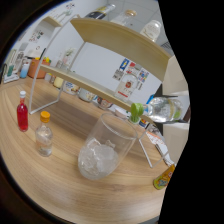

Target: Make me a cup of Vodka Sunrise.

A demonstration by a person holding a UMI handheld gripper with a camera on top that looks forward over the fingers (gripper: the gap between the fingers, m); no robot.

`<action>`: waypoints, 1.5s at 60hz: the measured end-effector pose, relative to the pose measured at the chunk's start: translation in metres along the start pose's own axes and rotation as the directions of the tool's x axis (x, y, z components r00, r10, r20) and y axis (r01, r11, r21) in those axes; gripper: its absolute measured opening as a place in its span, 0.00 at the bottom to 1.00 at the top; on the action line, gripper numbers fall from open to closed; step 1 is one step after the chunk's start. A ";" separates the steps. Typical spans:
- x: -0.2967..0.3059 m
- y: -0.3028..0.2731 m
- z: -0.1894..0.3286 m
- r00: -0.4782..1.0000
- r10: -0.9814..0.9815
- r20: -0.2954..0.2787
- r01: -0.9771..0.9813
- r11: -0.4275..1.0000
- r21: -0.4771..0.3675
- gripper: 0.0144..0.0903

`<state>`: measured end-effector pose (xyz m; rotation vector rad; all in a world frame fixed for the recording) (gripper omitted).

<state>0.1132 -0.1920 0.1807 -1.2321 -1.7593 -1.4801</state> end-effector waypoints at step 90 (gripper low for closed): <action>-0.153 -0.047 0.043 -0.451 0.858 0.244 -0.875 -0.373 -0.307 0.29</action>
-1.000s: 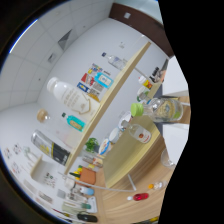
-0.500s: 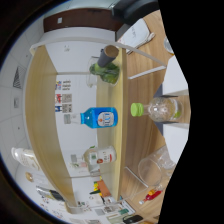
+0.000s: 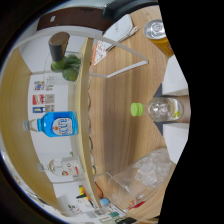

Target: Make me a cup of Vodka Sunrise.

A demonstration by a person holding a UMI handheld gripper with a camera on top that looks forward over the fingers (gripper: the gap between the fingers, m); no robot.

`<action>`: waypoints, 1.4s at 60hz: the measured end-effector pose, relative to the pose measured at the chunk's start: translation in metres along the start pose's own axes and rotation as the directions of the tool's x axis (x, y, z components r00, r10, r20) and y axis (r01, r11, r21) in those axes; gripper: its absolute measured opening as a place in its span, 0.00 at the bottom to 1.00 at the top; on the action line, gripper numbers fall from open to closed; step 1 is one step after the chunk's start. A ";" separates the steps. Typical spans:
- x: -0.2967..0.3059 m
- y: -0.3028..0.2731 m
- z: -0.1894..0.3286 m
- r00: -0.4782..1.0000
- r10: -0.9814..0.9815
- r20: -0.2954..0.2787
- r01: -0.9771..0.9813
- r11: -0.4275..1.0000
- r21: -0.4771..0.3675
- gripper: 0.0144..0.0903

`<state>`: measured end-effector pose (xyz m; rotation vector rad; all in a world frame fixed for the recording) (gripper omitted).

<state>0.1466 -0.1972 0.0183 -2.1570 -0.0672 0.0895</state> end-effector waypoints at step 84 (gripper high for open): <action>-0.139 -0.036 -0.220 0.992 -0.027 -0.123 0.041 0.992 0.118 0.94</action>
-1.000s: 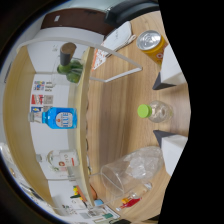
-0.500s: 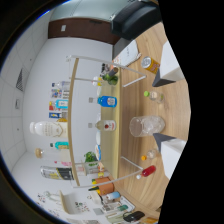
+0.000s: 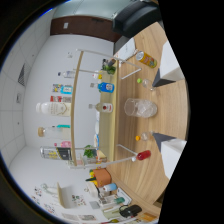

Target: Make me a cup of Vodka Sunrise.

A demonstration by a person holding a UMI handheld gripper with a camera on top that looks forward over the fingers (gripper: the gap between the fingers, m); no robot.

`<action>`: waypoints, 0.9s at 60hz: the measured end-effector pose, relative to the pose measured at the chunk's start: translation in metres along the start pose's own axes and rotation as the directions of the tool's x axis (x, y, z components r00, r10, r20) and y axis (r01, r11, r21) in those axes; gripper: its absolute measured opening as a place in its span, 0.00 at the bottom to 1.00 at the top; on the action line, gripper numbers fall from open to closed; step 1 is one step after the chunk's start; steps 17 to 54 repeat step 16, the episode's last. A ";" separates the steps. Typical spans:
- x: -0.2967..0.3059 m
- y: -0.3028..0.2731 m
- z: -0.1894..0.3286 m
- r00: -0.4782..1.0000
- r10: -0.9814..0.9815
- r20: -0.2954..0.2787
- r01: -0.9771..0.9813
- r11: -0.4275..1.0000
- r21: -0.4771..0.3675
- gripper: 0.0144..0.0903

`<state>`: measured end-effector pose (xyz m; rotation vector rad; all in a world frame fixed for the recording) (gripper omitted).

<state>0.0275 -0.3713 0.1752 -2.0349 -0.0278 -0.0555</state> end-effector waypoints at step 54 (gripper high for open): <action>-0.003 0.001 -0.007 1.000 -0.003 -0.025 0.003 1.000 -0.001 0.95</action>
